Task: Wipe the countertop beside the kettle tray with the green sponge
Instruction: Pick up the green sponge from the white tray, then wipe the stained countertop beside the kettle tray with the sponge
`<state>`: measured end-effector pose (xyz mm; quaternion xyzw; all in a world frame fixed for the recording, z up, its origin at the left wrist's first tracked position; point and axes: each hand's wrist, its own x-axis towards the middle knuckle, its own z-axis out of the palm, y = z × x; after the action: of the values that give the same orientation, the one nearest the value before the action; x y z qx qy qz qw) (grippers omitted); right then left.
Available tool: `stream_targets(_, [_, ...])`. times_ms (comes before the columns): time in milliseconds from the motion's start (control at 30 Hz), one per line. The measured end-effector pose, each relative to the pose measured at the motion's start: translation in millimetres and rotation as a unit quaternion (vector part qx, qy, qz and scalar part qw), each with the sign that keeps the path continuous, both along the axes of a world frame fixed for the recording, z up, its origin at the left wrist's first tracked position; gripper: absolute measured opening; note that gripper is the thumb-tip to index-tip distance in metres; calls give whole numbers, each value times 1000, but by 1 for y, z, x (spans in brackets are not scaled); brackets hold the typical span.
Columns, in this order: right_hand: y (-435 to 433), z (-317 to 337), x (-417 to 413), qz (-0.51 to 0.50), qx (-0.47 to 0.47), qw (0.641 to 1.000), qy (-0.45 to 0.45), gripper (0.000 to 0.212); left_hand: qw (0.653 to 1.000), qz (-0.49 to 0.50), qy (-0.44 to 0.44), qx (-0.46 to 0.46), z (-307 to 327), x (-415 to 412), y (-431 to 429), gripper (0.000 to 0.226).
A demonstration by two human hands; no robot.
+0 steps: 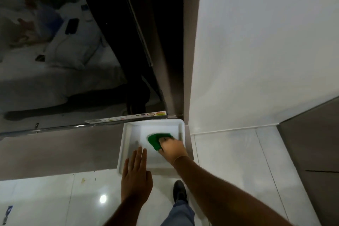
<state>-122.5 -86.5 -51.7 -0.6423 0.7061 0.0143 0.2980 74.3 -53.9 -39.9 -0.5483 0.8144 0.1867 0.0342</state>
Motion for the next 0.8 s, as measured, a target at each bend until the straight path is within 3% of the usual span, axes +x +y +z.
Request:
stream_targets(133, [21, 16, -27, -134, -66, 987, -66, 52, 998, 21, 60, -9, 23, -42, -3, 73])
stream_targets(200, [40, 25, -44, -212, -109, 968, -82, 57, 996, -18, 76, -34, 28, -65, -1, 67])
stream_targets(300, [83, 41, -92, -329, -129, 929, -112, 34, 984, -148, 76, -57, 37, -114, 7, 60])
stream_targets(400, [138, 57, -155, -414, -134, 896, -87, 24, 960, -256, 89, -70, 39, -179, 25, 65])
stream_targets(500, [210, 68, -220, -497, -137, 856, -43, 26, 932, -336, 115, -70, 36, -259, 62, 63])
stream_targets(600, [284, 72, -273, -550, -158, 820, -3, 34, 908, -409, 78, -47, 44, -348, 112, 76])
stream_targets(800, [416, 77, -361, -621, -184, 762, 29, 42, 868, -485, 88, -57, 52, -487, 208, 70])
